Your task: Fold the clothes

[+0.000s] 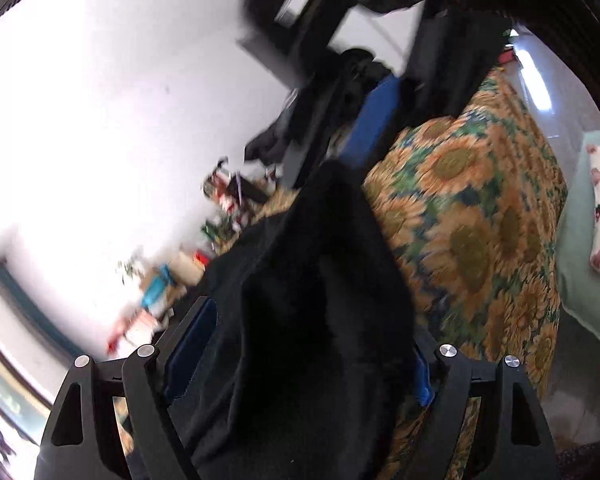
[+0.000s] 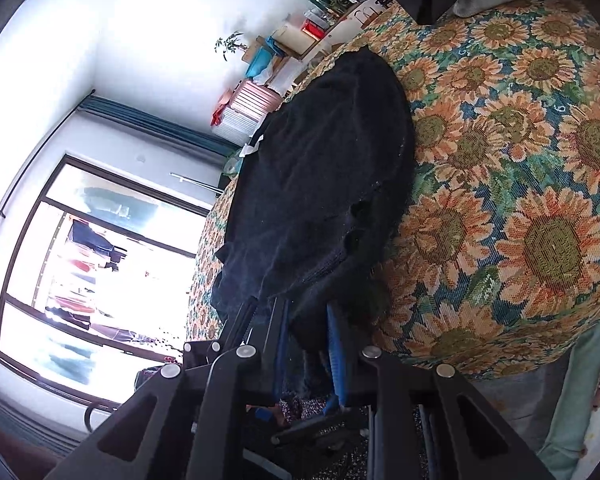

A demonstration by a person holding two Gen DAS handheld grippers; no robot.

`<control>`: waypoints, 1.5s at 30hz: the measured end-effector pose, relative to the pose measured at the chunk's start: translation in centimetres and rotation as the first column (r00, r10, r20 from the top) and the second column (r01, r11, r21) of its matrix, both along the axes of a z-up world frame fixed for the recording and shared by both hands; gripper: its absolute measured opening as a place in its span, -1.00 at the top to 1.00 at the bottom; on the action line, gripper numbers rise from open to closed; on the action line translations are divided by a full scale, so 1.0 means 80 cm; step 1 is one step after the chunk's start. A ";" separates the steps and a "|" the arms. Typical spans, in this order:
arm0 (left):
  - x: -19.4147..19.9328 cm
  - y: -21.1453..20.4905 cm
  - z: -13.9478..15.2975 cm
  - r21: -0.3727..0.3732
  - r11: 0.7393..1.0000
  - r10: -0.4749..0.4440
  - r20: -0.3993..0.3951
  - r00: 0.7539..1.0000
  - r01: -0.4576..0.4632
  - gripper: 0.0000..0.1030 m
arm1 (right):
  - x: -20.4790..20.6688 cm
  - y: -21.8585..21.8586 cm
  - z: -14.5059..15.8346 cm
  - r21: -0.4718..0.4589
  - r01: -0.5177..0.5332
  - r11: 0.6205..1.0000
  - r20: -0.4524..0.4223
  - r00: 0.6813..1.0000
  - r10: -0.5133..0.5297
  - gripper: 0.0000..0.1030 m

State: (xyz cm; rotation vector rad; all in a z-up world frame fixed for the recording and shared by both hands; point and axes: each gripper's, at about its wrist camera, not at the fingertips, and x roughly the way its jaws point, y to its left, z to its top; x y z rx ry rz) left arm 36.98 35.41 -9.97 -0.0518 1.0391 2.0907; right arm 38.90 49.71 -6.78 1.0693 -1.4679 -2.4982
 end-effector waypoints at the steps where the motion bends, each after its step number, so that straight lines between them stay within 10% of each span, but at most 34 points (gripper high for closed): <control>1: -0.007 0.001 -0.001 -0.012 1.000 0.010 0.027 1.000 -0.010 -0.60 | 0.000 0.000 -0.001 -0.002 -0.002 1.000 0.000 1.000 0.002 0.56; 8: -0.019 0.017 0.003 -0.035 0.999 -0.009 0.087 0.996 0.012 -0.55 | -0.001 0.003 -0.006 -0.007 -0.002 1.000 0.012 1.000 0.002 0.56; 14: -0.052 0.039 0.005 -0.029 0.999 -0.024 0.306 0.952 0.034 0.48 | 0.003 0.035 -0.004 0.051 0.106 0.993 0.098 0.989 -0.110 0.08; 21: -0.054 0.005 0.028 0.127 0.991 -0.038 0.583 0.811 -0.045 0.75 | -0.064 0.093 -0.016 0.101 0.137 0.985 0.203 0.967 -0.155 -0.17; 29: -0.104 -0.038 0.062 0.341 0.913 -0.162 0.806 0.569 -0.223 0.77 | -0.150 0.126 -0.050 0.001 0.114 0.994 0.247 0.963 -0.110 -0.18; 36: -0.103 -0.051 0.067 0.341 0.903 -0.176 0.850 0.497 -0.262 0.77 | -0.196 0.135 -0.053 -0.048 0.123 0.991 0.179 0.977 -0.113 0.15; 41: -0.119 -0.075 0.062 0.373 0.855 -0.235 0.898 0.373 -0.360 0.78 | -0.229 0.110 -0.027 0.062 0.079 0.995 0.167 0.982 -0.088 0.76; 45: -0.128 -0.112 0.064 0.403 0.797 -0.243 0.896 0.371 -0.451 0.78 | -0.257 0.069 0.031 0.211 0.035 0.977 0.081 0.995 -0.053 0.85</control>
